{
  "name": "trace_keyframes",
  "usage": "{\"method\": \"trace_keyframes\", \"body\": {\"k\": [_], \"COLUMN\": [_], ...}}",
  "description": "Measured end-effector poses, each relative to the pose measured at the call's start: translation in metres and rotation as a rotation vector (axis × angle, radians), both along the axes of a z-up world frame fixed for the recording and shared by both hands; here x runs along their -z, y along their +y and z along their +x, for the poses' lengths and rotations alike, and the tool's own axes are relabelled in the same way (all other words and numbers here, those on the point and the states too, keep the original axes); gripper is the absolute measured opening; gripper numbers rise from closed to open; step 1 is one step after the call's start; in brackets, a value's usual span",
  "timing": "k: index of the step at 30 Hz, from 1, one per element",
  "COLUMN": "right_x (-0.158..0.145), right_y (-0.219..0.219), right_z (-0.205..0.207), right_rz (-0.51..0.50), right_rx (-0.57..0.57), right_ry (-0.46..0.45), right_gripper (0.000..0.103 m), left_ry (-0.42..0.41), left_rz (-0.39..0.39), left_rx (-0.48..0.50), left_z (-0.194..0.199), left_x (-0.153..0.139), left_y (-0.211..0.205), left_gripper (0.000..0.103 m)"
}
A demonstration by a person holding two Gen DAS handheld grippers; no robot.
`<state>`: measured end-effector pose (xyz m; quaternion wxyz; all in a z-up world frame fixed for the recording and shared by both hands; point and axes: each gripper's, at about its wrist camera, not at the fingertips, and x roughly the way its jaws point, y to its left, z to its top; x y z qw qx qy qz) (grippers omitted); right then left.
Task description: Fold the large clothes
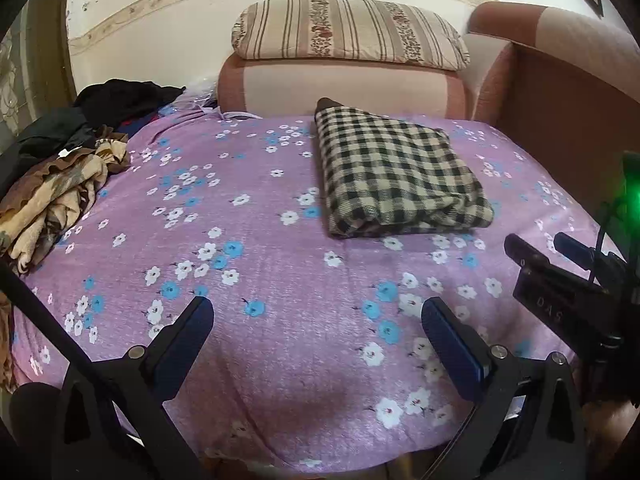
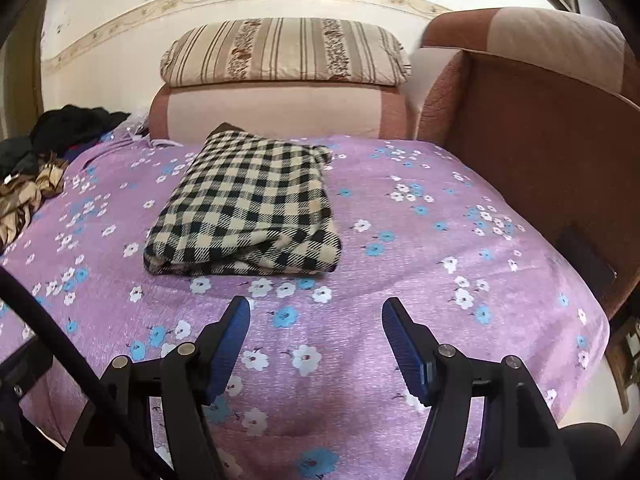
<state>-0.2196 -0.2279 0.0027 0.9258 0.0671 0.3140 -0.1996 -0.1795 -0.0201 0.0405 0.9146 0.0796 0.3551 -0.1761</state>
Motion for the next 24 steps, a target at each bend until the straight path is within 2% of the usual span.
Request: {"method": "trace_keyframes", "body": {"k": [14,24], "right_x": [-0.009,-0.005], "right_y": [0.011,0.016], "right_z": [-0.015,-0.013], "right_rz": [-0.057,-0.053], "right_rx": [-0.005,-0.019], "right_ry": [-0.042,-0.026], "right_gripper": [0.076,0.077], "left_ry": [-0.003,0.016], "left_rz": [-0.001,-0.017], "left_rx": [0.045,0.028], "left_z": [-0.018,-0.016], "left_x": [-0.004,0.001], "left_y": [-0.007,-0.005], "left_gripper": [0.103,0.103]}}
